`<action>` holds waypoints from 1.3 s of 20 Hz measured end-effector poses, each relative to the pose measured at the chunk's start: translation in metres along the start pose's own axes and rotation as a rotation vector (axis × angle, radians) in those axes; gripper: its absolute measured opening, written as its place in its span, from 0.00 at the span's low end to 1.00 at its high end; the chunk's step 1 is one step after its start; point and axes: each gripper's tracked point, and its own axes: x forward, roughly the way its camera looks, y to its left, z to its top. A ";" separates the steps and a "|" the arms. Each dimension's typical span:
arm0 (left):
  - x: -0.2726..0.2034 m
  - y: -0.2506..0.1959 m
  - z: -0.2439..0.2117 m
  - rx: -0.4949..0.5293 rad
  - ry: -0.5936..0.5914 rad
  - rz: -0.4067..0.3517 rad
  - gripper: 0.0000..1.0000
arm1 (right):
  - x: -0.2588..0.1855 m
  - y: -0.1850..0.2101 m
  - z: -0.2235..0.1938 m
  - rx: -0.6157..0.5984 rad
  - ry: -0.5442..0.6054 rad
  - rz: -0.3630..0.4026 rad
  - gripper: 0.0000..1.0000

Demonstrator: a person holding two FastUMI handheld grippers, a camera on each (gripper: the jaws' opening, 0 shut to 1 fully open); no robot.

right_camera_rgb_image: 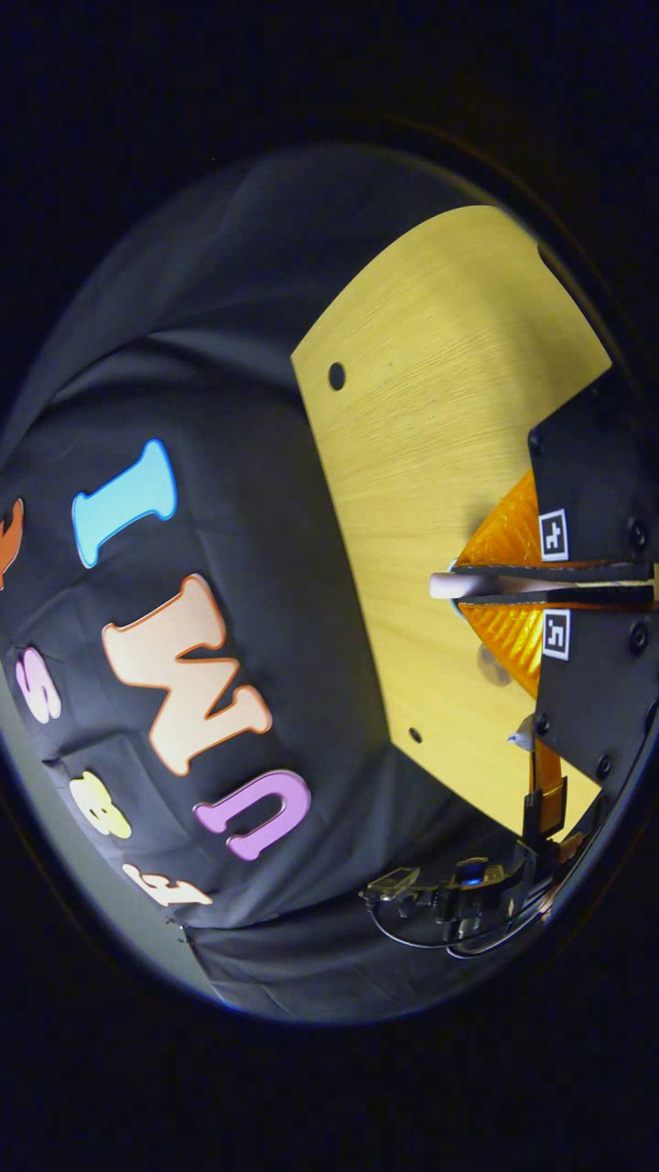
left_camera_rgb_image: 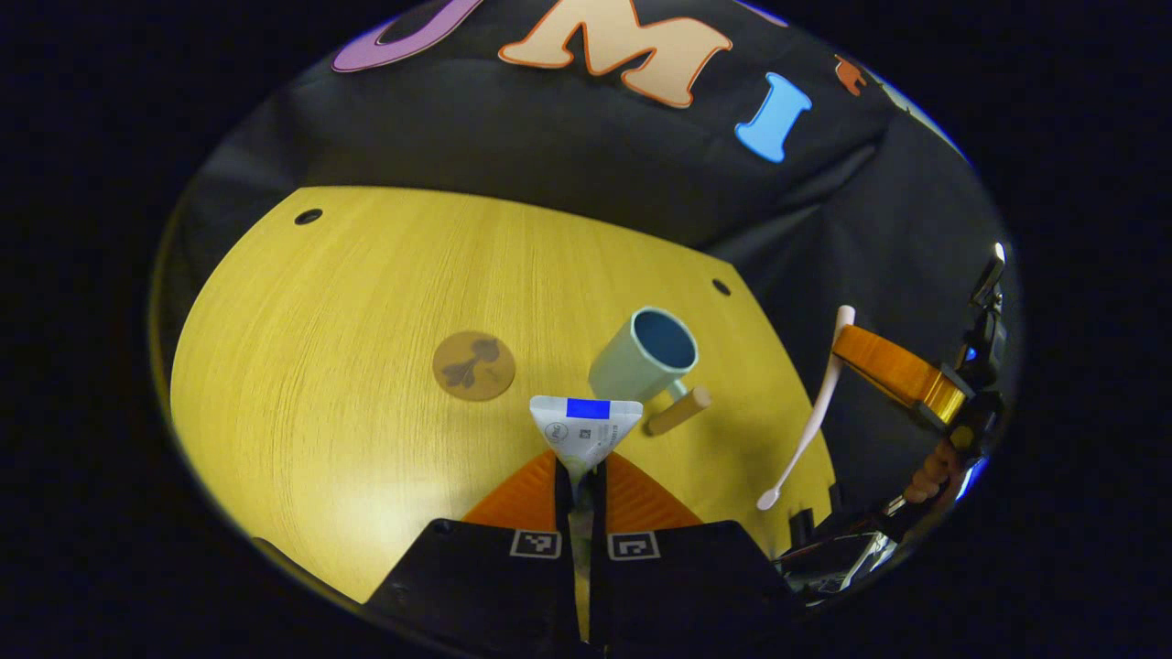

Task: Put the toothbrush and toothpaste on the desktop into the cup, then pick up the cup and place it on the coaster on the desktop.

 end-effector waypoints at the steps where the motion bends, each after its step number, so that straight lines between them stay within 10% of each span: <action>1: -0.001 -0.003 0.013 0.004 -0.040 -0.021 0.04 | 0.003 0.004 0.011 -0.007 -0.029 0.016 0.05; 11: -0.007 -0.020 0.097 0.210 -0.343 -0.181 0.04 | 0.085 0.018 0.064 -0.004 -0.281 0.019 0.05; 23: -0.004 -0.063 0.139 0.262 -0.451 -0.318 0.04 | 0.131 -0.011 -0.003 0.066 -0.197 -0.066 0.13; 24: 0.000 -0.068 0.141 0.264 -0.456 -0.332 0.04 | 0.127 -0.018 0.002 0.060 -0.211 -0.095 0.21; 26: 0.012 -0.075 0.145 0.277 -0.469 -0.348 0.04 | 0.112 -0.029 0.012 0.046 -0.240 -0.138 0.74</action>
